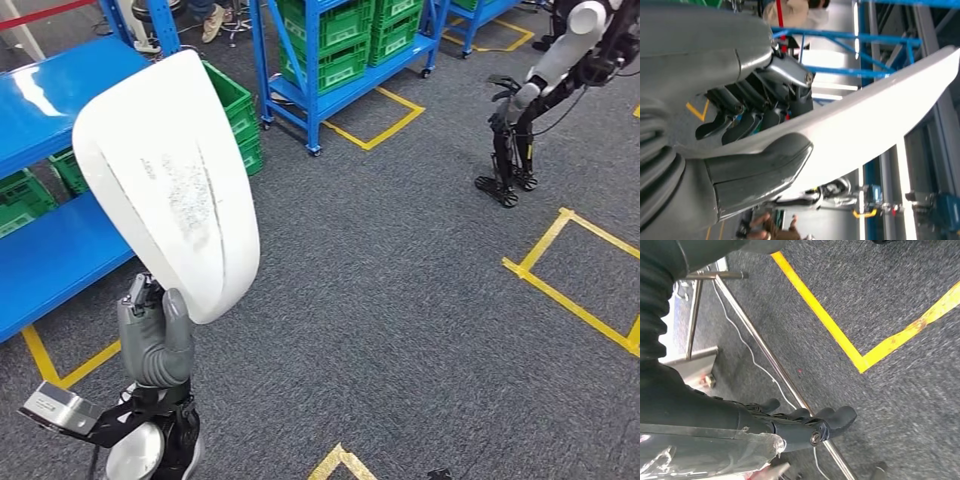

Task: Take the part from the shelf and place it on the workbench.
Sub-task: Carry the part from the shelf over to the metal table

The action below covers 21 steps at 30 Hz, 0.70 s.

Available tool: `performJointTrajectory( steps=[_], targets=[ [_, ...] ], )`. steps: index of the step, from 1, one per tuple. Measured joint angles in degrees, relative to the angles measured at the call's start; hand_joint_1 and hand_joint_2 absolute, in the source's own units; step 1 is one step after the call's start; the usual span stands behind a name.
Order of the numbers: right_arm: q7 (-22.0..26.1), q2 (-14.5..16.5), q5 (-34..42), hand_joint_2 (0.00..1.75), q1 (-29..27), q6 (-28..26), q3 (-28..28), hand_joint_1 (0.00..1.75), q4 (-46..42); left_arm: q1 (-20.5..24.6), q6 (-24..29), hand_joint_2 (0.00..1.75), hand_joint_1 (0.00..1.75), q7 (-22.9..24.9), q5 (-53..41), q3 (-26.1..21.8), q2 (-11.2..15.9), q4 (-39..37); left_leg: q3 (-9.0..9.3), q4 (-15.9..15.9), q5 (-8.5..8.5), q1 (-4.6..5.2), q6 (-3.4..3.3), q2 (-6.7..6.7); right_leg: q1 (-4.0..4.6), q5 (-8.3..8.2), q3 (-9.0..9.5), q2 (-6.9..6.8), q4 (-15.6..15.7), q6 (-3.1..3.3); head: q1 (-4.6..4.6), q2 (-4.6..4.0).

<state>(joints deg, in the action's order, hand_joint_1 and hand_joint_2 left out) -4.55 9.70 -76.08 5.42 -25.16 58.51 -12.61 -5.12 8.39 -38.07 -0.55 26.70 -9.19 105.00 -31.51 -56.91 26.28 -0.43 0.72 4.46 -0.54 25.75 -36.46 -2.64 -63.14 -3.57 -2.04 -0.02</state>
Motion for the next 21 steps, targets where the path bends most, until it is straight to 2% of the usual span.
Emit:
performJointTrajectory(
  steps=[1, 2, 4, 5, 6, 7, 8, 9, 10, 11, 12, 13, 14, 15, 17, 18, 19, 20, 21],
  targets=[
    [0.00, 0.00, 0.00, 1.75, 0.13, 0.02, 0.01, 0.00, 0.01, 0.01, 0.00, 1.75, 1.75, 0.00, 0.00, -0.01, 0.00, 0.00, 0.15, -0.04, 0.16, 0.20, 0.31, 0.51, 0.08, -0.66, 1.37, -0.88, 2.52, 0.31, 0.05, 0.00],
    [0.00, 0.01, 0.01, 1.75, 0.23, 0.03, 0.01, 0.00, 0.01, 0.02, -0.01, 1.75, 1.75, 0.00, 0.01, -0.01, 0.00, 0.00, 0.27, -0.03, 0.25, 0.41, 0.61, 0.97, 0.21, -0.76, 1.89, -1.34, 3.64, 0.70, 0.13, 0.00],
    [0.00, 0.01, 0.09, 1.75, 0.26, 0.12, 0.01, 0.00, 0.02, 0.04, -0.05, 1.75, 1.75, 0.00, 0.05, 0.01, -0.02, 0.00, 0.53, 0.20, 0.28, 0.45, 1.18, 1.99, 0.39, -0.83, 1.63, -0.06, 3.75, 1.66, 0.26, 0.00],
    [0.00, 0.01, 0.17, 1.75, 0.18, 0.22, 0.01, 0.00, 0.02, 0.06, -0.07, 1.75, 1.75, 0.00, 0.10, 0.02, -0.03, 0.00, 0.64, 0.17, 0.49, 0.32, 1.53, 1.68, 0.36, -0.94, 1.56, 0.62, 3.83, 2.03, 0.28, 0.00],
    [-0.01, 0.01, 0.26, 1.75, 0.12, 0.35, 0.03, 0.00, 0.02, 0.08, -0.08, 1.75, 1.75, 0.00, 0.14, 0.03, -0.05, 0.00, 0.50, -0.41, 1.13, 0.17, 1.85, 0.66, 0.27, -1.05, 1.53, 1.32, 3.91, 2.35, 0.33, 0.00],
    [-0.01, 0.01, 0.34, 1.75, 0.14, 0.49, 0.05, 0.00, 0.02, 0.08, -0.08, 1.75, 1.75, 0.00, 0.22, 0.02, -0.05, 0.00, -0.26, -2.25, 2.46, 0.06, 2.10, -0.82, 0.12, -1.19, 1.55, 2.02, 3.99, 2.63, 0.45, 0.00],
    [-0.01, 0.01, 0.42, 1.75, 0.19, 0.63, 0.08, 0.00, 0.02, 0.06, -0.08, 1.75, 1.75, 0.00, 0.29, 0.01, -0.03, 0.00, -1.63, -5.25, 4.21, -0.03, 2.24, -2.48, 0.03, -1.27, 1.52, 2.73, 4.02, 2.82, 0.62, 0.00],
    [-0.01, 0.01, 0.46, 1.75, 0.26, 0.78, 0.10, 0.00, 0.02, 0.00, -0.10, 1.75, 1.75, 0.00, 0.38, 0.00, -0.01, 0.00, -3.54, -9.12, 6.11, -0.04, 2.25, -3.46, 0.03, -1.32, 1.46, 3.50, 4.02, 2.97, 0.73, 0.00],
    [0.00, 0.01, 0.50, 1.75, 0.29, 0.92, 0.11, 0.00, 0.02, -0.06, -0.12, 1.75, 1.75, 0.00, 0.48, -0.01, 0.04, 0.00, -5.50, -12.86, 7.53, 0.00, 2.22, -3.87, 0.06, -1.37, 1.41, 4.32, 4.02, 3.09, 0.81, 0.00],
    [-0.01, 0.01, 0.53, 1.75, 0.25, 1.03, 0.12, 0.00, 0.02, -0.10, -0.13, 1.75, 1.75, 0.00, 0.53, -0.01, 0.07, 0.00, -6.82, -15.11, 7.84, 0.04, 2.10, -3.99, 0.11, -1.39, 1.39, 5.19, 4.01, 3.15, 0.85, 0.00],
    [-0.03, 0.01, 0.53, 1.75, 0.16, 1.09, 0.13, 0.00, 0.02, -0.13, -0.14, 1.75, 1.75, 0.00, 0.56, -0.02, 0.09, 0.00, -7.20, -15.32, 6.96, 0.09, 1.89, -4.08, 0.15, -1.41, 1.41, 6.10, 4.01, 3.16, 0.84, 0.00],
    [-0.04, 0.01, 0.53, 1.75, 0.09, 1.10, 0.14, 0.00, 0.02, -0.14, -0.14, 1.75, 1.75, 0.00, 0.54, -0.02, 0.10, 0.00, -6.50, -13.39, 5.13, 0.14, 1.59, -4.40, 0.19, -1.45, 1.44, 7.01, 4.01, 3.13, 0.84, 0.00],
    [-0.06, 0.01, 0.52, 1.75, 0.06, 1.13, 0.15, 0.00, 0.02, -0.14, -0.13, 1.75, 1.75, -0.01, 0.49, -0.02, 0.10, 0.00, -5.03, -10.06, 2.91, 0.17, 1.19, -5.20, 0.20, -1.50, 1.48, 7.88, 4.01, 3.06, 0.85, 0.00],
    [-0.07, 0.06, 0.51, 1.75, 0.07, 1.15, 0.16, 0.00, 0.02, -0.14, -0.13, 1.75, 1.75, -0.01, 0.44, -0.02, 0.09, 0.00, -3.36, -6.34, 1.09, 0.21, 0.70, -6.74, 0.28, -1.55, 1.43, 8.69, 3.93, 2.90, 0.82, 0.00],
    [-0.07, 0.15, 0.48, 1.75, 0.17, 1.21, 0.17, 0.00, 0.03, -0.15, -0.09, 1.75, 1.75, -0.02, 0.34, -0.02, 0.08, 0.00, -1.15, -1.32, -0.33, 0.20, 0.26, -9.05, 0.25, -1.69, 1.05, 10.05, 3.80, 2.44, 0.79, 0.00],
    [-0.08, 0.20, 0.46, 1.75, 0.13, 1.24, 0.18, 0.00, 0.03, -0.16, -0.06, 1.75, 1.75, -0.02, 0.27, -0.03, 0.08, 0.00, -0.81, -0.41, -0.26, 0.25, 0.10, -9.44, 0.14, -1.80, 0.82, 10.67, 3.88, 2.05, 0.78, 0.00],
    [-0.09, 0.19, 0.45, 1.75, 0.01, 1.27, 0.19, 0.00, 0.03, -0.15, -0.03, 1.75, 1.75, -0.02, 0.16, -0.03, 0.07, 0.00, -0.68, -0.04, -0.27, 0.22, 0.00, -8.90, -0.01, -1.97, 0.53, 11.31, 4.09, 1.66, 0.79, 0.00],
    [-0.12, 0.17, 0.44, 1.75, -0.17, 1.29, 0.21, 0.00, 0.04, -0.15, -0.01, 1.75, 1.75, -0.02, 0.05, -0.02, 0.05, 0.00, -0.57, 0.21, -0.46, 0.20, -0.25, -8.30, -0.04, -2.04, 0.34, 11.27, 4.18, 1.31, 0.76, 0.00],
    [-0.16, 0.17, 0.42, 1.75, -0.32, 1.31, 0.22, 0.00, 0.04, -0.16, 0.02, 1.75, 1.75, -0.02, -0.07, -0.02, 0.01, 0.00, -0.43, 0.48, -0.62, 0.09, -0.58, -7.59, 0.06, -1.64, -0.08, 10.15, 3.67, 0.97, 0.58, 0.00]
  ],
)
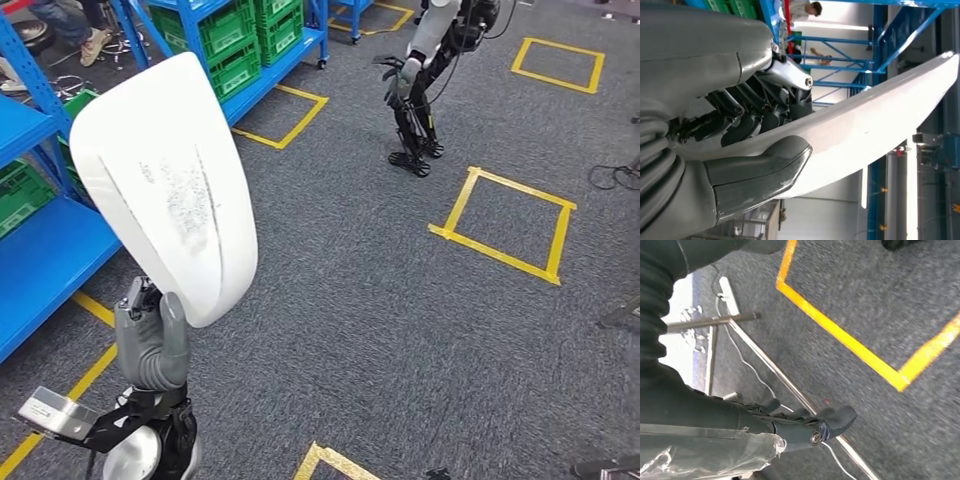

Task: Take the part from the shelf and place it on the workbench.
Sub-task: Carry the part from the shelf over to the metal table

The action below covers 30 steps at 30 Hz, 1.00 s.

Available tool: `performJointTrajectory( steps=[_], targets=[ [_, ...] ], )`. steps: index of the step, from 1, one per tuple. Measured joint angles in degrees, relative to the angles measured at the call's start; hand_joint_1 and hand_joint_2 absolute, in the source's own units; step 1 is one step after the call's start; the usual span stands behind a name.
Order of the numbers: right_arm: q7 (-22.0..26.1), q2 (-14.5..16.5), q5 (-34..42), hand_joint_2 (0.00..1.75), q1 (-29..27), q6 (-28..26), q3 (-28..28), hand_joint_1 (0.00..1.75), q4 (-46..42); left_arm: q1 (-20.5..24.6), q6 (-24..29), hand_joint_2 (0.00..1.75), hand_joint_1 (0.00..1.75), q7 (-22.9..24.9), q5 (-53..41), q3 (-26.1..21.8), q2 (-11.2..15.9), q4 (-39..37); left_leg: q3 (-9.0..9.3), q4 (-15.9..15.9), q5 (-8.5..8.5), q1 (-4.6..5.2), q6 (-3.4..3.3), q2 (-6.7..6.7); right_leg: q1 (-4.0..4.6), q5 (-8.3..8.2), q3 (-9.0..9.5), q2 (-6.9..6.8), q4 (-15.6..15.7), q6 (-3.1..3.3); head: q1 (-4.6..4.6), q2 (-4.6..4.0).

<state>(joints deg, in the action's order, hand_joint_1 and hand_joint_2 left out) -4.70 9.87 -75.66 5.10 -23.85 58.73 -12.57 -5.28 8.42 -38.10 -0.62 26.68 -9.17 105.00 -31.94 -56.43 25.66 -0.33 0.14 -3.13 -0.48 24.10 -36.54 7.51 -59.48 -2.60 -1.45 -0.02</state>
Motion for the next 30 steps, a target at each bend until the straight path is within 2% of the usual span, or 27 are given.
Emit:
performJointTrajectory(
  steps=[1, 3, 4, 5, 6, 7, 8, 9, 10, 11, 12, 14, 15, 16, 18, 19, 20, 21, 22, 23, 24, 25, 27, 28, 29, 30],
  targets=[
    [-0.04, -0.01, -0.02, 1.75, -0.03, 0.02, 0.01, 0.00, 0.00, -0.05, 0.03, 1.75, 1.75, 0.00, -0.09, -0.01, -0.03, 0.00, 0.14, 0.27, -0.14, -0.12, -0.25, 0.81, 0.15, 0.99, -0.88, -1.74, -1.59, -0.27, -0.22, 0.00],
    [-0.10, -0.01, -0.08, 1.75, 0.20, 0.05, 0.02, 0.00, 0.00, -0.26, 0.09, 1.75, 1.75, 0.00, -0.14, -0.04, -0.08, 0.00, 0.30, 0.41, -0.08, -0.09, -0.57, 2.55, 0.24, 4.47, -4.02, -5.63, -8.13, -0.77, -0.59, 0.00],
    [-0.10, -0.01, -0.10, 1.75, 0.32, 0.07, 0.02, 0.00, 0.00, -0.37, 0.12, 1.75, 1.75, 0.00, -0.15, -0.05, -0.07, 0.00, 0.32, 0.40, -0.01, -0.05, -0.64, 3.43, 0.13, 5.99, -5.78, -6.47, -11.80, -1.01, -0.61, 0.00],
    [-0.10, -0.01, -0.12, 1.75, 0.37, 0.08, 0.02, 0.00, 0.00, -0.45, 0.14, 1.75, 1.75, 0.00, -0.17, -0.05, -0.07, 0.00, 0.38, 0.39, 0.08, -0.02, -0.65, 4.29, 0.00, 6.68, -6.93, -6.89, -14.28, -1.20, -0.60, 0.00],
    [-0.12, -0.01, -0.13, 1.75, 0.34, 0.08, 0.02, 0.00, 0.00, -0.48, 0.15, 1.75, 1.75, 0.00, -0.19, -0.05, -0.07, 0.00, 0.46, 0.38, 0.20, -0.02, -0.60, 5.07, -0.12, 6.33, -7.08, -7.13, -14.76, -1.34, -0.62, 0.00],
    [-0.14, -0.01, -0.13, 1.75, 0.28, 0.09, 0.02, 0.00, 0.00, -0.50, 0.15, 1.75, 1.75, 0.00, -0.20, -0.05, -0.07, 0.00, 0.62, 0.37, 0.34, -0.04, -0.48, 5.79, -0.23, 5.02, -6.06, -7.43, -13.05, -1.44, -0.62, 0.00],
    [-0.15, -0.01, -0.12, 1.75, 0.25, 0.09, 0.02, 0.00, 0.00, -0.51, 0.15, 1.75, 1.75, 0.00, -0.21, -0.05, -0.07, 0.00, 0.87, 0.35, 0.54, -0.05, -0.29, 6.46, -0.29, 3.12, -4.02, -8.21, -9.50, -1.48, -0.63, 0.00],
    [-0.16, 0.01, -0.10, 1.75, 0.29, 0.10, 0.02, 0.00, 0.00, -0.51, 0.16, 1.75, 1.75, 0.00, -0.21, -0.05, -0.07, 0.00, 1.14, 0.30, 0.80, 0.08, 0.00, 7.07, -0.14, 1.64, -1.75, -9.72, -5.50, -1.48, -0.67, 0.00],
    [-0.15, 0.02, -0.09, 1.75, 0.41, 0.13, 0.02, 0.00, 0.00, -0.50, 0.17, 1.75, 1.75, 0.00, -0.21, -0.07, -0.06, 0.00, 1.38, 0.21, 1.07, 0.28, 0.30, 7.64, -0.03, 0.58, 0.10, -10.84, -2.26, -1.16, -0.64, 0.00],
    [-0.15, 0.04, -0.08, 1.75, 0.54, 0.16, 0.02, 0.00, 0.00, -0.49, 0.17, 1.75, 1.75, 0.00, -0.21, -0.07, -0.05, 0.00, 1.57, 0.14, 1.27, 0.50, 0.58, 8.18, 0.10, 0.13, 1.20, -11.65, -0.26, -0.75, -0.57, 0.00],
    [-0.15, 0.05, -0.07, 1.75, 0.64, 0.19, 0.02, 0.00, 0.00, -0.48, 0.17, 1.75, 1.75, 0.00, -0.22, -0.07, -0.04, 0.00, 1.68, 0.12, 1.41, 0.71, 0.84, 8.71, 0.26, 0.23, 1.45, -11.76, 0.38, -0.27, -0.49, 0.00],
    [-0.15, 0.05, -0.04, 1.75, 0.63, 0.26, 0.03, 0.00, 0.00, -0.45, 0.17, 1.75, 1.75, 0.00, -0.24, -0.05, -0.05, 0.01, 1.92, 0.17, 1.69, 0.69, 1.39, 9.70, 0.23, 0.15, 1.21, -10.22, 0.41, 0.67, -0.35, 0.00],
    [-0.15, 0.05, -0.01, 1.75, 0.57, 0.30, 0.03, 0.00, 0.00, -0.43, 0.17, 1.75, 1.75, 0.00, -0.23, -0.04, -0.06, 0.01, 1.90, -0.23, 2.22, 0.56, 1.72, 9.16, 0.16, 0.09, 1.18, -9.49, 0.49, 0.99, -0.32, 0.00],
    [-0.15, 0.04, 0.02, 1.75, 0.56, 0.32, 0.04, 0.00, 0.00, -0.41, 0.17, 1.75, 1.75, 0.00, -0.22, -0.04, -0.07, 0.01, 1.41, -1.61, 3.33, 0.44, 2.02, 8.02, 0.02, -0.02, 1.19, -8.76, 0.59, 1.33, -0.23, 0.00],
    [-0.10, 0.04, 0.04, 1.75, 0.64, 0.34, 0.06, 0.00, 0.00, -0.45, 0.18, 1.75, 1.75, 0.00, -0.15, -0.05, -0.02, 0.01, -1.47, -7.97, 6.91, 0.29, 2.33, 4.86, -0.16, -0.16, 1.13, -7.28, 0.69, 1.76, 0.05, 0.00],
    [-0.05, 0.04, 0.01, 1.75, 0.69, 0.37, 0.07, 0.00, 0.00, -0.49, 0.20, 1.75, 1.75, 0.00, -0.10, -0.07, 0.02, 0.00, -3.51, -11.98, 8.60, 0.28, 2.36, 4.05, -0.17, -0.20, 1.06, -6.51, 0.68, 1.89, 0.14, 0.00],
    [0.03, 0.04, -0.01, 1.75, 0.68, 0.39, 0.07, 0.00, 0.00, -0.52, 0.24, 1.75, 1.75, 0.00, -0.04, -0.08, 0.05, 0.00, -5.20, -15.05, 9.46, 0.28, 2.36, 3.69, -0.17, -0.22, 1.01, -5.67, 0.68, 1.92, 0.19, 0.00],
    [0.16, 0.05, 0.09, 1.75, 0.61, 0.41, 0.08, 0.00, 0.00, -0.53, 0.28, 1.75, 1.75, 0.00, 0.02, -0.10, 0.06, 0.00, -6.12, -16.36, 9.21, 0.27, 2.32, 3.55, -0.18, -0.24, 1.00, -4.85, 0.67, 1.91, 0.18, 0.00],
    [0.39, 0.05, 0.38, 1.75, 0.55, 0.42, 0.13, 0.00, 0.00, -0.52, 0.33, 1.75, 1.75, 0.00, 0.07, -0.12, 0.07, 0.00, -6.00, -15.51, 7.82, 0.23, 2.27, 3.44, -0.22, -0.29, 1.01, -4.01, 0.67, 1.84, 0.19, 0.00],
    [0.71, 0.05, 0.82, 1.75, 0.53, 0.42, 0.25, 0.00, 0.00, -0.49, 0.39, 1.75, 1.75, 0.00, 0.10, -0.13, 0.06, 0.00, -4.93, -12.78, 5.67, 0.13, 2.21, 3.08, -0.28, -0.36, 1.03, -3.15, 0.66, 1.72, 0.18, 0.00],
    [1.03, 0.05, 1.29, 1.75, 0.57, 0.42, 0.42, 0.00, 0.00, -0.45, 0.45, 1.75, 1.75, 0.00, 0.13, -0.14, 0.06, 0.00, -3.36, -9.17, 3.45, -0.07, 2.21, 2.05, -0.35, -0.45, 1.01, -2.32, 0.66, 1.52, 0.19, 0.00],
    [1.32, 0.05, 1.70, 1.75, 0.67, 0.41, 0.62, 0.00, 0.00, -0.41, 0.51, 1.75, 1.75, 0.00, 0.15, -0.15, 0.05, 0.00, -1.75, -5.39, 1.92, -0.34, 2.15, 0.67, -0.33, -0.52, 0.84, -1.49, 0.49, 1.23, 0.23, 0.00],
    [1.62, 0.04, 2.08, 1.75, 0.77, 0.40, 0.98, 0.00, 0.00, -0.38, 0.64, 1.75, 1.75, 0.02, 0.22, -0.16, 0.03, -0.01, -0.09, -1.35, 0.95, -0.59, 1.82, -1.35, -0.37, -0.75, 0.34, -0.19, 0.43, 0.49, 0.29, 0.00],
    [1.69, 0.04, 2.20, 1.75, 0.69, 0.41, 1.08, 0.00, 0.00, -0.38, 0.68, 1.75, 1.75, 0.02, 0.23, -0.17, 0.02, -0.02, 0.05, -0.82, 1.07, -0.53, 1.45, -1.35, -0.44, -0.93, 0.08, 0.41, 0.54, 0.05, 0.30, 0.00],
    [1.72, 0.01, 2.29, 1.75, 0.53, 0.40, 1.17, 0.00, 0.00, -0.35, 0.71, 1.75, 1.75, 0.03, 0.24, -0.17, 0.00, -0.02, -0.01, -0.85, 0.93, -0.46, 1.02, -0.79, -0.58, -1.14, -0.13, 0.72, 0.77, -0.33, 0.33, 0.00],
    [1.71, -0.02, 2.37, 1.75, 0.36, 0.39, 1.25, 0.00, 0.00, -0.31, 0.72, 1.75, 1.75, 0.02, 0.24, -0.16, -0.04, -0.02, 0.02, -0.72, 0.78, -0.44, 0.56, -0.16, -0.58, -1.10, -0.39, -0.06, 0.65, -0.63, 0.32, 0.00]
  ],
)
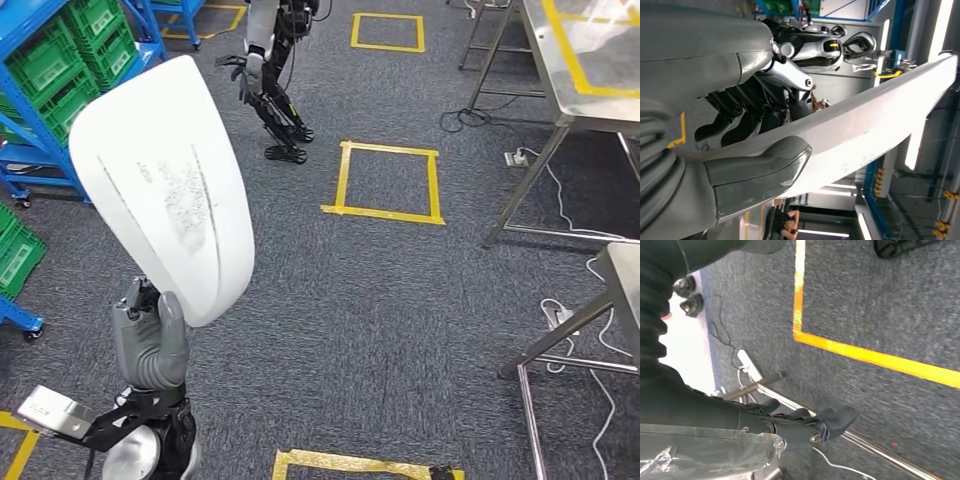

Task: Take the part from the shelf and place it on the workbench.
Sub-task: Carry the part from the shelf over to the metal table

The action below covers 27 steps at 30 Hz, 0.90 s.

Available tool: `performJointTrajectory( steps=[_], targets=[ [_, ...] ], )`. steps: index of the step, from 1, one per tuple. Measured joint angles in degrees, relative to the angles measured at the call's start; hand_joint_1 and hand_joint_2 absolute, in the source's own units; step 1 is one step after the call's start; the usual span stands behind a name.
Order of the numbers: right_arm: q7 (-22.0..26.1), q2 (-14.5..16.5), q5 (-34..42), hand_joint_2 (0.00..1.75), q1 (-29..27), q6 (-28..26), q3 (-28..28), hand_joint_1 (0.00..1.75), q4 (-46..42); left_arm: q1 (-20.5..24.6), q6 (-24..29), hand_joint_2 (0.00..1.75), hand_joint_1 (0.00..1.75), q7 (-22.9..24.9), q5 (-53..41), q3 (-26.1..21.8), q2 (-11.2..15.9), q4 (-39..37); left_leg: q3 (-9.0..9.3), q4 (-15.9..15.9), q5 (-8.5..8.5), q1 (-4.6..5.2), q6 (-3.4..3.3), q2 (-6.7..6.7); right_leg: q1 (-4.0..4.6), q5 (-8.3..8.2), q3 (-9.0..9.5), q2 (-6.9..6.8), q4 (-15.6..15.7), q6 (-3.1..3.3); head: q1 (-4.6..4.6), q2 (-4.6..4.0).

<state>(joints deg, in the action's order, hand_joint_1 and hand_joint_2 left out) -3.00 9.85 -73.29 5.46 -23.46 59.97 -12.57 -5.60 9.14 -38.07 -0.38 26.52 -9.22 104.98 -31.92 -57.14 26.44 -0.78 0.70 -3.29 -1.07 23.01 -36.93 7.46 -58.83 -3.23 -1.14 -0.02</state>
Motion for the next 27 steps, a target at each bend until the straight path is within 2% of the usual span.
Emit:
performJointTrajectory(
  steps=[1, 3, 4, 5, 6, 7, 8, 10, 11, 12, 13, 14, 15, 16, 18, 19, 20, 21, 22, 23, 24, 25, 26, 27],
  targets=[
    [-0.04, -0.03, 0.06, 1.75, -0.07, -0.02, 0.10, 0.00, 0.00, 0.00, 0.01, 1.75, 1.75, 0.00, 0.03, -0.01, -0.05, 0.00, 0.06, 0.14, -0.15, -0.01, -0.44, 0.72, 0.08, 0.60, -0.63, -1.58, -1.02, -0.23, -0.24, 0.00],
    [-0.16, -0.05, 0.09, 1.75, 0.12, -0.04, 0.30, 0.00, 0.00, -0.09, 0.10, 1.75, 1.75, -0.01, 0.33, -0.09, -0.15, 0.00, 0.14, 0.30, -0.22, 0.11, -1.03, 2.32, 0.30, 3.67, -3.37, -5.55, -6.63, -0.51, -0.64, 0.00],
    [-0.22, -0.06, 0.12, 1.75, 0.26, -0.05, 0.40, 0.00, 0.00, -0.13, 0.20, 1.75, 1.75, -0.04, 0.60, -0.20, -0.17, -0.01, 0.14, 0.30, -0.17, 0.22, -1.19, 3.16, 0.32, 5.56, -5.23, -6.57, -10.59, -0.62, -0.78, 0.00],
    [-0.20, -0.09, 0.22, 1.75, 0.35, -0.07, 0.52, 0.00, 0.00, -0.14, 0.30, 1.75, 1.75, -0.14, 0.89, -0.31, -0.20, -0.03, 0.15, 0.29, -0.13, 0.31, -1.27, 4.02, 0.31, 6.88, -6.74, -6.90, -13.94, -0.70, -0.76, 0.00],
    [-0.14, -0.16, 0.38, 1.75, 0.37, -0.11, 0.66, 0.00, -0.01, -0.10, 0.38, 1.75, 1.75, -0.27, 1.18, -0.42, -0.25, -0.06, 0.18, 0.27, -0.07, 0.37, -1.29, 4.81, 0.32, 7.26, -7.41, -7.01, -15.68, -0.72, -0.77, 0.00],
    [-0.05, -0.30, 0.55, 1.75, 0.36, -0.15, 0.80, 0.00, -0.01, -0.02, 0.43, 1.75, 1.75, -0.41, 1.41, -0.54, -0.34, -0.09, 0.24, 0.26, 0.00, 0.41, -1.28, 5.56, 0.33, 6.66, -7.00, -7.09, -15.34, -0.68, -0.78, 0.00],
    [0.05, -0.48, 0.70, 1.75, 0.38, -0.19, 0.96, 0.00, -0.02, 0.12, 0.45, 1.75, 1.75, -0.52, 1.58, -0.68, -0.45, -0.10, 0.35, 0.26, 0.09, 0.44, -1.19, 6.25, 0.38, 5.24, -5.41, -7.45, -12.78, -0.56, -0.78, 0.00],
    [0.15, -0.90, 0.85, 1.75, 0.65, -0.25, 1.18, 0.00, -0.04, 0.47, 0.46, 1.75, 1.75, -0.62, 1.79, -0.99, -0.71, -0.11, 0.68, 0.18, 0.43, 0.65, -0.79, 7.48, 0.77, 2.37, -0.75, -9.80, -5.03, -0.11, -0.81, 0.00],
    [0.20, -1.02, 0.89, 1.75, 0.90, -0.30, 1.25, 0.00, -0.05, 0.62, 0.47, 1.75, 1.75, -0.66, 1.92, -1.15, -0.80, -0.11, 0.83, 0.13, 0.61, 0.83, -0.54, 8.05, 1.00, 1.60, 0.90, -10.82, -2.16, 0.25, -0.77, 0.00],
    [0.27, -1.15, 0.92, 1.75, 1.13, -0.37, 1.30, 0.00, -0.08, 0.73, 0.48, 1.75, 1.75, -0.70, 2.06, -1.28, -0.89, -0.11, 0.92, 0.11, 0.73, 1.01, -0.28, 8.60, 1.20, 1.38, 1.69, -11.39, -0.65, 0.61, -0.72, 0.00],
    [0.34, -1.24, 0.95, 1.75, 1.31, -0.44, 1.32, 0.00, -0.09, 0.83, 0.45, 1.75, 1.75, -0.74, 2.37, -1.38, -0.93, -0.13, 0.96, 0.13, 0.81, 1.15, -0.05, 9.18, 1.39, 1.48, 1.69, -11.16, -0.29, 0.96, -0.69, 0.00],
    [0.42, -1.35, 0.96, 1.75, 1.42, -0.48, 1.34, 0.00, -0.10, 0.96, 0.40, 1.75, 1.75, -0.76, 2.79, -1.44, -0.96, -0.15, 1.03, 0.20, 0.86, 1.15, 0.18, 9.74, 1.36, 1.35, 1.45, -10.38, -0.27, 1.31, -0.63, 0.00],
    [0.48, -1.45, 0.97, 1.75, 1.46, -0.48, 1.36, 0.00, -0.11, 1.17, 0.35, 1.75, 1.75, -0.80, 3.25, -1.53, -1.02, -0.18, 1.03, 0.08, 1.08, 1.05, 0.51, 9.39, 1.28, 1.24, 1.33, -9.67, -0.19, 1.60, -0.61, 0.00],
    [0.51, -1.51, 0.94, 1.75, 1.51, -0.44, 1.37, 0.00, -0.11, 1.44, 0.29, 1.75, 1.75, -0.89, 3.70, -1.65, -1.09, -0.20, 0.77, -0.63, 1.74, 0.93, 0.80, 8.34, 1.17, 1.11, 1.28, -8.99, -0.08, 1.88, -0.57, 0.00],
    [0.57, -1.54, 0.77, 1.75, 1.76, -0.31, 1.39, 0.00, -0.11, 1.97, 0.19, 1.75, 1.75, -1.15, 4.19, -2.13, -1.21, -0.24, -1.40, -5.48, 4.73, 0.72, 1.27, 5.15, 0.83, 0.88, 1.27, -7.59, 0.10, 2.32, -0.37, 0.00],
    [0.58, -1.53, 0.66, 1.75, 1.91, -0.24, 1.40, 0.00, -0.11, 2.13, 0.13, 1.75, 1.75, -1.26, 4.31, -2.42, -1.22, -0.29, -3.23, -9.24, 6.54, 0.69, 1.36, 4.19, 0.77, 0.84, 1.24, -6.86, 0.10, 2.43, -0.29, 0.00],
    [0.59, -1.52, 0.55, 1.75, 2.02, -0.16, 1.40, 0.00, -0.11, 2.22, 0.07, 1.75, 1.75, -1.32, 4.44, -2.67, -1.21, -0.37, -5.11, -12.87, 7.89, 0.69, 1.43, 3.80, 0.74, 0.82, 1.22, -6.07, 0.10, 2.52, -0.24, 0.00],
    [0.57, -1.51, 0.46, 1.75, 2.01, -0.09, 1.40, 0.00, -0.11, 2.27, 0.03, 1.75, 1.75, -1.34, 4.54, -2.85, -1.22, -0.47, -6.43, -15.12, 8.22, 0.68, 1.48, 3.68, 0.69, 0.81, 1.22, -5.24, 0.10, 2.54, -0.22, 0.00],
    [0.55, -1.51, 0.37, 1.75, 1.92, -0.01, 1.40, 0.00, -0.11, 2.32, 0.01, 1.75, 1.75, -1.34, 4.61, -2.95, -1.23, -0.58, -6.90, -15.53, 7.48, 0.66, 1.50, 3.65, 0.63, 0.78, 1.23, -4.42, 0.09, 2.51, -0.23, 0.00],
    [0.55, -1.52, 0.28, 1.75, 1.80, 0.08, 1.40, 0.00, -0.11, 2.37, -0.01, 1.75, 1.75, -1.36, 4.64, -3.01, -1.26, -0.68, -6.35, -13.81, 5.72, 0.60, 1.51, 3.51, 0.53, 0.74, 1.25, -3.57, 0.08, 2.42, -0.23, 0.00],
    [0.61, -1.52, 0.24, 1.75, 1.69, 0.17, 1.40, 0.00, -0.11, 2.43, 0.01, 1.75, 1.75, -1.38, 4.64, -3.05, -1.30, -0.75, -5.00, -10.62, 3.49, 0.46, 1.51, 3.02, 0.41, 0.69, 1.26, -2.72, 0.07, 2.27, -0.23, 0.00],
    [0.72, -1.53, 0.22, 1.75, 1.61, 0.26, 1.40, 0.00, -0.11, 2.46, 0.07, 1.75, 1.75, -1.42, 4.63, -3.10, -1.33, -0.82, -3.43, -6.97, 1.59, 0.26, 1.54, 1.85, 0.40, 0.63, 1.17, -1.90, -0.02, 1.99, -0.20, 0.00],
    [0.83, -1.54, 0.22, 1.75, 1.58, 0.33, 1.40, 0.00, -0.11, 2.49, 0.14, 1.75, 1.75, -1.48, 4.62, -3.14, -1.35, -0.86, -2.02, -3.77, 0.44, 0.01, 1.51, 0.74, 0.38, 0.59, 0.94, -1.09, -0.18, 1.68, -0.16, 0.00],
    [0.84, -1.54, 0.20, 1.75, 1.53, 0.38, 1.40, 0.00, -0.11, 2.46, 0.22, 1.75, 1.75, -1.54, 4.61, -3.18, -1.36, -0.90, -1.19, -1.80, -0.03, -0.12, 1.38, -0.16, 0.34, 0.49, 0.65, -0.43, -0.29, 1.31, -0.15, 0.00]
  ],
)
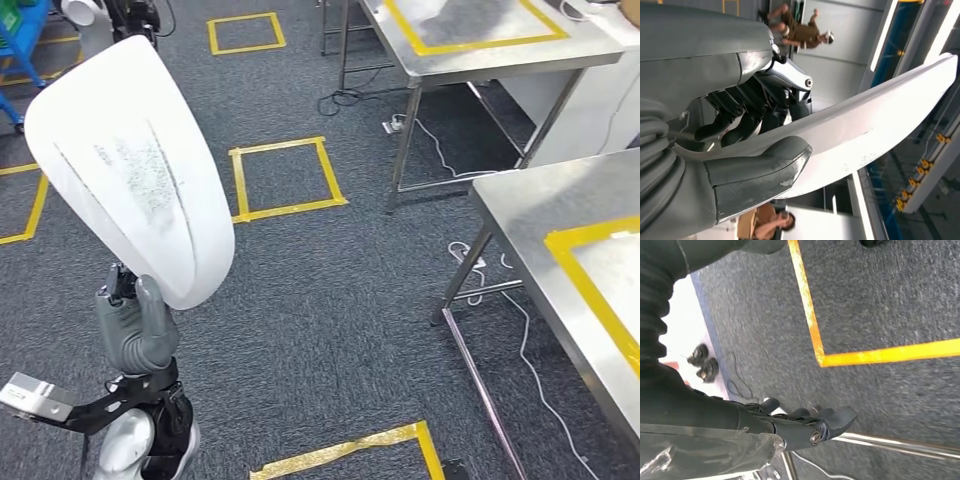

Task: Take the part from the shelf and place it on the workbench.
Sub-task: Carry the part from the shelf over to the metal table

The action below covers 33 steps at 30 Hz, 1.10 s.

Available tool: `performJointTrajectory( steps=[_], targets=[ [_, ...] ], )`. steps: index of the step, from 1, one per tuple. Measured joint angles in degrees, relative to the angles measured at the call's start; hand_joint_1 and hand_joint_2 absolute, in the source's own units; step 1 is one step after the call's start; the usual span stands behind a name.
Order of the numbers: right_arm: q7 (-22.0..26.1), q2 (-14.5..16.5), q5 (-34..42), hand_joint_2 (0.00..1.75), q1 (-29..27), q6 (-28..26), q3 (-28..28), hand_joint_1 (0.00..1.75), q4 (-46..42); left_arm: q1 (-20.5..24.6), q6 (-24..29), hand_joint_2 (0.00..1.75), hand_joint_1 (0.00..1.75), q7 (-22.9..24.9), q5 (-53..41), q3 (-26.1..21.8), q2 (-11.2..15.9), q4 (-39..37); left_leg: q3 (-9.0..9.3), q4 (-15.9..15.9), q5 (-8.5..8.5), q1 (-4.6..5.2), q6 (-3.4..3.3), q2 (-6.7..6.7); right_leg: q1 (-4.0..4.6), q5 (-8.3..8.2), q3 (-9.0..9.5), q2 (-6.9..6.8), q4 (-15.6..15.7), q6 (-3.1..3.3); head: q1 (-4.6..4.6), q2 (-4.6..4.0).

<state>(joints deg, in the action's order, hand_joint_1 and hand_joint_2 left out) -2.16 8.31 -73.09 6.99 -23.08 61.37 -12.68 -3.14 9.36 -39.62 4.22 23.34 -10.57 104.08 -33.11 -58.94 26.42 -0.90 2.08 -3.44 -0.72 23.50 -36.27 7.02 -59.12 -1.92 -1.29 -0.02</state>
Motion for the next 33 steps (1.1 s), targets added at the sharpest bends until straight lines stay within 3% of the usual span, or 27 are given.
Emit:
performJointTrajectory(
  steps=[1, 3, 5, 7, 9, 10, 12, 14, 16, 18, 19, 21, 23, 24, 25, 26, 28, 30, 32, 33],
  targets=[
    [-0.09, -0.01, -0.03, 1.75, -0.14, 0.01, 0.00, 0.00, 0.00, -0.04, 0.08, 1.75, 1.75, -0.06, -0.01, -0.06, -0.01, -0.03, 0.33, 0.91, 0.08, 0.02, -0.27, -0.42, -0.08, -0.11, -0.28, 0.60, 0.01, -0.43, 0.03, 0.00],
    [-0.49, -0.04, -0.11, 1.75, -0.66, -0.01, 0.00, 0.00, 0.00, -0.05, 0.16, 1.75, 1.75, -0.15, -0.03, -0.19, -0.08, -0.06, 0.41, 1.17, 0.04, 0.14, -1.12, 0.47, -0.39, -0.40, -0.64, 1.41, 0.34, -1.21, 0.02, 0.00],
    [-0.76, -0.11, -0.15, 1.75, -1.07, -0.03, 0.01, 0.00, 0.00, -0.04, 0.17, 1.75, 1.75, -0.19, -0.05, -0.34, -0.26, -0.06, 0.51, 1.36, -0.18, 0.09, -1.83, 1.61, -0.20, 0.67, -1.63, -0.55, -1.31, -1.63, -0.23, 0.00],
    [-0.84, -0.15, -0.18, 1.75, -0.90, -0.02, 0.01, 0.00, 0.00, -0.29, 0.18, 1.75, 1.75, -0.21, -0.05, -0.62, -0.40, -0.06, 0.57, 1.43, -0.16, 0.29, -2.26, 3.06, 0.11, 4.06, -4.75, -4.26, -7.80, -1.80, -0.62, 0.00],
    [-0.76, -0.13, -0.21, 1.75, -0.64, -0.02, 0.00, 0.00, 0.00, -0.63, 0.21, 1.75, 1.75, -0.23, -0.07, -0.89, -0.42, -0.06, 0.60, 1.43, -0.03, 0.62, -2.55, 4.68, 0.13, 6.96, -8.10, -6.08, -14.92, -1.85, -0.75, 0.00],
    [-0.65, -0.12, -0.20, 1.75, -0.63, -0.03, 0.01, 0.00, 0.00, -0.74, 0.26, 1.75, 1.75, -0.23, -0.11, -0.97, -0.42, -0.06, 0.64, 1.42, 0.03, 0.73, -2.61, 5.43, 0.13, 7.12, -8.59, -6.42, -16.20, -1.78, -0.75, 0.00],
    [-0.32, -0.11, -0.24, 1.75, -0.69, -0.05, 0.01, 0.00, 0.00, -0.89, 0.44, 1.75, 1.75, -0.25, -0.27, -1.04, -0.42, -0.06, 0.84, 1.42, 0.21, 0.87, -2.61, 6.69, 0.26, 4.73, -6.11, -7.09, -12.26, -1.42, -0.76, 0.00],
    [-0.14, -0.11, -0.40, 1.75, -0.45, -0.09, -0.05, 0.00, 0.00, -1.12, 0.70, 1.75, 1.75, -0.29, -0.43, -1.12, -0.41, -0.02, 1.20, 1.33, 0.56, 1.11, -2.28, 7.86, 0.81, 1.97, -1.51, -9.71, -4.67, -0.78, -0.79, 0.00],
    [-0.20, -0.06, -0.66, 1.75, 0.04, -0.10, -0.15, 0.00, 0.00, -1.47, 0.90, 1.75, 1.75, -0.35, -0.52, -1.23, -0.43, 0.07, 1.47, 1.27, 0.89, 1.44, -1.80, 9.06, 1.35, 1.16, 0.75, -11.39, -0.64, -0.16, -0.68, 0.00],
    [-0.34, -0.01, -0.92, 1.75, 0.25, -0.11, -0.19, 0.00, 0.00, -1.72, 0.96, 1.75, 1.75, -0.38, -0.59, -1.28, -0.46, 0.12, 1.67, 1.42, 1.06, 1.53, -1.36, 10.33, 1.51, 1.13, 0.64, -10.25, -0.18, 0.36, -0.58, 0.00],
    [-0.48, -0.01, -1.02, 1.75, 0.21, -0.12, -0.20, 0.00, 0.00, -1.78, 0.97, 1.75, 1.75, -0.38, -0.61, -1.28, -0.49, 0.14, 1.71, 1.27, 1.34, 1.43, -1.04, 10.06, 1.43, 1.01, 0.61, -9.48, -0.03, 0.61, -0.58, 0.00],
    [-0.71, -0.01, -1.16, 1.75, 0.20, -0.17, -0.20, 0.00, 0.00, -1.91, 1.03, 1.75, 1.75, -0.40, -0.64, -1.32, -0.49, 0.25, 0.59, -1.54, 3.33, 1.21, -0.41, 7.46, 1.11, 0.70, 0.71, -8.02, 0.31, 1.14, -0.44, 0.00],
    [-0.92, 0.00, -1.39, 1.75, 0.36, -0.22, -0.24, 0.00, 0.00, -2.20, 1.14, 1.75, 1.75, -0.44, -0.64, -1.42, -0.41, 0.33, -2.74, -8.38, 6.76, 1.06, -0.08, 4.56, 0.90, 0.58, 0.68, -6.51, 0.38, 1.41, -0.22, 0.00],
    [-1.02, 0.01, -1.50, 1.75, 0.43, -0.22, -0.26, 0.00, 0.00, -2.39, 1.21, 1.75, 1.75, -0.45, -0.64, -1.48, -0.37, 0.33, -4.58, -11.81, 8.03, 1.04, 0.02, 4.08, 0.86, 0.57, 0.66, -5.68, 0.38, 1.46, -0.16, 0.00],
    [-1.12, 0.02, -1.57, 1.75, 0.40, -0.22, -0.28, 0.00, 0.00, -2.55, 1.28, 1.75, 1.75, -0.45, -0.64, -1.54, -0.35, 0.33, -5.80, -13.79, 8.26, 1.03, 0.08, 3.91, 0.81, 0.56, 0.65, -4.82, 0.37, 1.45, -0.15, 0.00],
    [-1.18, 0.03, -1.60, 1.75, 0.33, -0.21, -0.28, 0.00, 0.00, -2.66, 1.34, 1.75, 1.75, -0.45, -0.64, -1.61, -0.33, 0.33, -6.16, -13.95, 7.47, 0.98, 0.11, 3.83, 0.74, 0.54, 0.66, -3.98, 0.36, 1.41, -0.15, 0.00],
    [-1.25, 0.03, -1.63, 1.75, 0.22, -0.20, -0.29, 0.00, 0.00, -2.72, 1.41, 1.75, 1.75, -0.45, -0.64, -1.77, -0.34, 0.34, -3.99, -8.73, 3.46, 0.66, 0.24, 2.91, 0.45, 0.44, 0.69, -2.21, 0.32, 1.11, -0.15, 0.00],
    [-1.23, 0.02, -1.64, 1.75, 0.33, -0.18, -0.34, 0.00, -0.02, -2.72, 1.39, 1.75, 1.75, -0.45, -0.64, -1.94, -0.37, 0.37, -0.88, -1.97, 0.54, 0.15, 0.34, 0.48, 0.31, 0.34, 0.37, -0.53, 0.04, 0.45, -0.09, 0.00],
    [-1.15, 0.02, -1.61, 1.75, 0.30, -0.17, -0.40, 0.00, -0.05, -2.70, 1.24, 1.75, 1.75, -0.45, -0.62, -2.09, -0.41, 0.41, 0.28, 0.71, 0.27, 0.08, -0.07, -0.69, 0.15, 0.12, -0.18, 0.77, -0.04, -0.36, -0.01, 0.00],
    [-1.08, 0.02, -1.55, 1.75, 0.15, -0.17, -0.43, 0.00, -0.06, -2.62, 1.03, 1.75, 1.75, -0.45, -0.57, -2.15, -0.43, 0.42, 0.34, 0.88, 0.36, 0.16, -0.54, -0.25, -0.02, -0.02, -0.48, 1.34, 0.11, -0.74, 0.00, 0.00]
  ],
)
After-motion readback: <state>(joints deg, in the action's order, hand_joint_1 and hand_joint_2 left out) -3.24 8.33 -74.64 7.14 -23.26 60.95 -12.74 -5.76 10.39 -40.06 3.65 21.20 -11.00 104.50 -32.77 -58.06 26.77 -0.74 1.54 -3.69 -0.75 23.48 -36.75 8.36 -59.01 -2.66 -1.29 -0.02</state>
